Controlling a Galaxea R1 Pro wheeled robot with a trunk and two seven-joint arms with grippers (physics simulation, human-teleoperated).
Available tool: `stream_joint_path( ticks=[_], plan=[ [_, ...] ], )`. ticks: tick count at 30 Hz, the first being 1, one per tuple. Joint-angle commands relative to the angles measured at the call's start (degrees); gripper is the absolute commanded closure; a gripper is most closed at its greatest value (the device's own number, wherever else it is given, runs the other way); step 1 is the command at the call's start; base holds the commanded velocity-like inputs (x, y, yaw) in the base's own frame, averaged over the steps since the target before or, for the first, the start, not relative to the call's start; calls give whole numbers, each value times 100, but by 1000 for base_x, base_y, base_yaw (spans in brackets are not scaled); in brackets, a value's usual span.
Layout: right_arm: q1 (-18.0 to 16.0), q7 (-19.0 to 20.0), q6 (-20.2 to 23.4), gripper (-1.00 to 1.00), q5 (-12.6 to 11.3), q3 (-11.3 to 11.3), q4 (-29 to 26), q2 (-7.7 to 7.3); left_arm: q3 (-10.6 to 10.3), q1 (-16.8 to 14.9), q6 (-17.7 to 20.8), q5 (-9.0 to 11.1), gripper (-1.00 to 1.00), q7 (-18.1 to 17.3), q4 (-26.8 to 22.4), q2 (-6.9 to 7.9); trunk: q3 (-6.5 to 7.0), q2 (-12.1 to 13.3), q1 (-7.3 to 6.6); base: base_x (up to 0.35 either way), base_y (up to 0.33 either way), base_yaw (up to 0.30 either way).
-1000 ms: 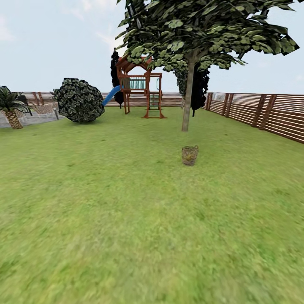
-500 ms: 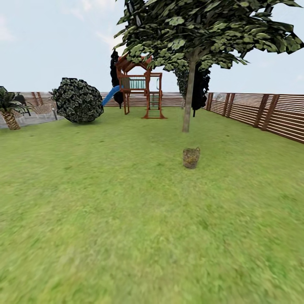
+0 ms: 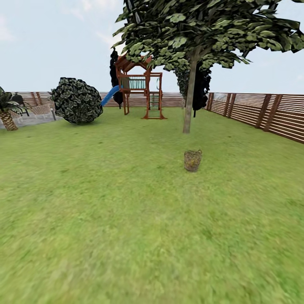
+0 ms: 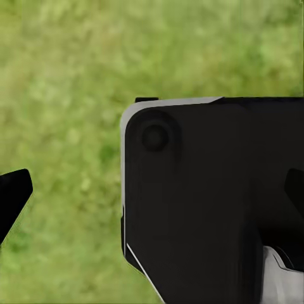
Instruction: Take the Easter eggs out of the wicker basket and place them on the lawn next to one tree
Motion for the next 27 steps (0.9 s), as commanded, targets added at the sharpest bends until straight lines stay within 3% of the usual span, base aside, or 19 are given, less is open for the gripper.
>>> stream_joint_path(
  ticks=[1,27],
  plan=[
    [-2,17,-1,-100,-5,-41,-8,-1,3,-3,-18,-2,-100,-6,3,1,-10,-10,7,336,0,0],
    [-2,17,-9,-100,-46,-20,-70,144,3,-3,-11,-5,-100,-12,3,1,-10,-10,7,337,0,0]
  ],
)
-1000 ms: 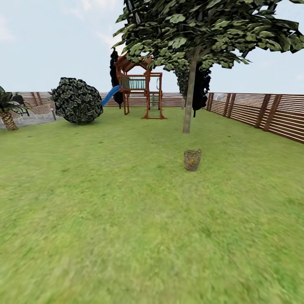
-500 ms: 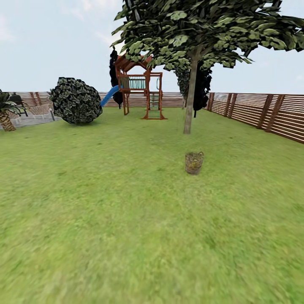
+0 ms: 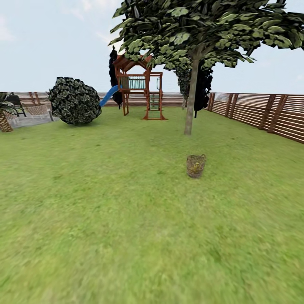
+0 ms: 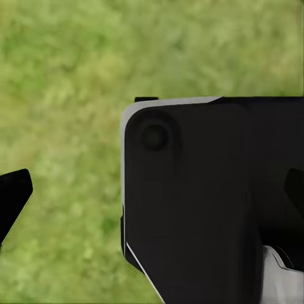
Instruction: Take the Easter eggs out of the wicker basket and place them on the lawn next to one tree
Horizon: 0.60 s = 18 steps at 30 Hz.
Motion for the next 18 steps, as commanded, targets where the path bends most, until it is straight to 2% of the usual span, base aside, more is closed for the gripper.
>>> stream_joint_path(
  ticks=[1,11,18],
  plan=[
    [0,17,-2,-100,-9,-42,-9,12,3,-3,-17,-3,-100,-7,3,1,-10,-10,7,339,0,0],
    [0,17,-9,-100,-13,-49,-133,131,0,-3,5,-7,-100,-30,3,5,-10,-10,7,339,-8,0],
    [0,17,-10,-100,-12,-50,-252,216,3,-3,43,-6,-100,-320,3,7,-10,-10,7,339,-66,0]
  ],
)
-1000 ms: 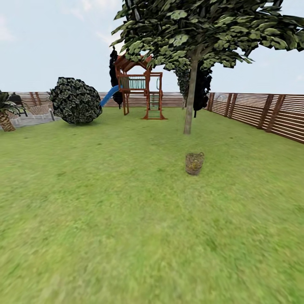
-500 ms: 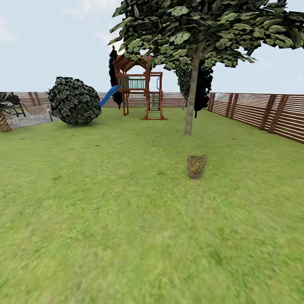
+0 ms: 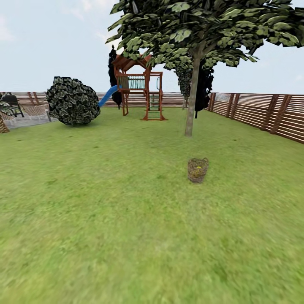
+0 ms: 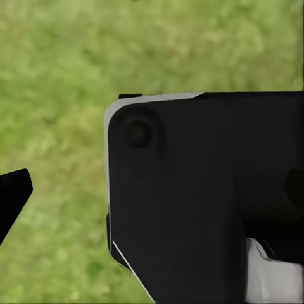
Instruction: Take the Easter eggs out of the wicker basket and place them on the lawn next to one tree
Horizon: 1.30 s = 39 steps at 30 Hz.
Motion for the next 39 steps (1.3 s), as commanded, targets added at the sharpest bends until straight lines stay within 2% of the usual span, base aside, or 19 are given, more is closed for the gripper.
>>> stream_joint_path(
  ticks=[1,13,15,17,18,22,33,39],
  plan=[
    [0,17,-3,-100,-9,-42,-13,10,4,-3,-14,-2,-100,-41,2,2,-11,-11,7,339,-70,0],
    [0,16,-3,-100,-14,-42,-37,50,-72,-3,-22,-22,-100,-121,1,-4,-11,-11,7,339,-25,0],
    [0,17,-3,-100,-13,-42,-39,52,-216,-3,-19,-26,-100,-117,2,-5,-11,-11,7,339,-3,0],
    [0,18,-3,-100,-14,-42,-40,53,-496,-3,-15,-28,-100,-104,2,-3,-11,-11,7,339,-1,0],
    [0,18,-3,-100,-15,-42,-41,56,-725,-3,-9,-28,-100,-96,2,-4,-11,-11,7,339,-1,0],
    [0,18,-3,-100,-15,-42,-40,67,-1143,-3,0,-26,-100,-78,2,-9,-11,-11,7,339,0,0],
    [0,18,-3,-100,-7,-44,-8,89,-1518,-3,4,-24,-100,-42,4,-3,-11,-11,7,339,-35,0],
    [0,18,5,-100,-7,-40,15,87,-1876,-7,4,-21,-100,-31,3,-12,-11,-11,7,339,-79,0]
  ],
)
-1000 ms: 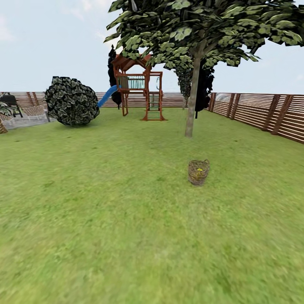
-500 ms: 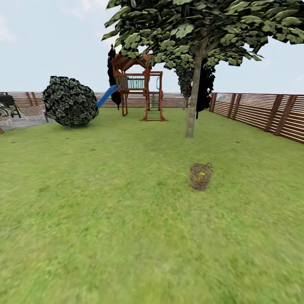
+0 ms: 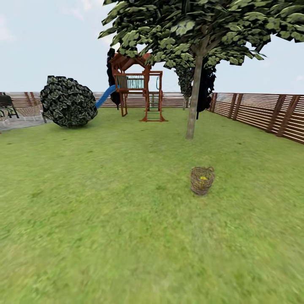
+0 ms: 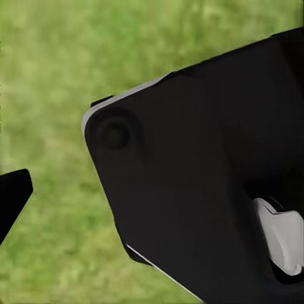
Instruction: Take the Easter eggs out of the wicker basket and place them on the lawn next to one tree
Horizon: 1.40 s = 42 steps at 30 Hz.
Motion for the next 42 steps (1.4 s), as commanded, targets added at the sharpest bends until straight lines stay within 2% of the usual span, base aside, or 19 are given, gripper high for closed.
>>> stream_joint_path(
  ticks=[1,11,20,31,42],
  plan=[
    [0,17,-2,-100,-9,-37,-7,3,-27,-5,-17,-3,-100,-15,2,3,-11,-11,7,339,-87,0],
    [0,14,-122,-100,-19,-40,-41,42,-178,-8,-17,5,-100,-13,-7,15,-11,-11,7,339,-85,0],
    [0,15,-254,-100,-25,-45,-66,103,-191,-14,-16,6,-100,120,-7,17,-11,-11,7,339,-17,0],
    [0,55,-679,-100,-26,-45,-217,180,-193,-17,-17,6,-100,310,-7,17,-11,-11,7,339,-1,0],
    [0,77,-710,-100,-24,-44,-268,180,-193,-17,-17,6,-100,322,-7,19,-11,-11,7,339,25,0]
  ],
)
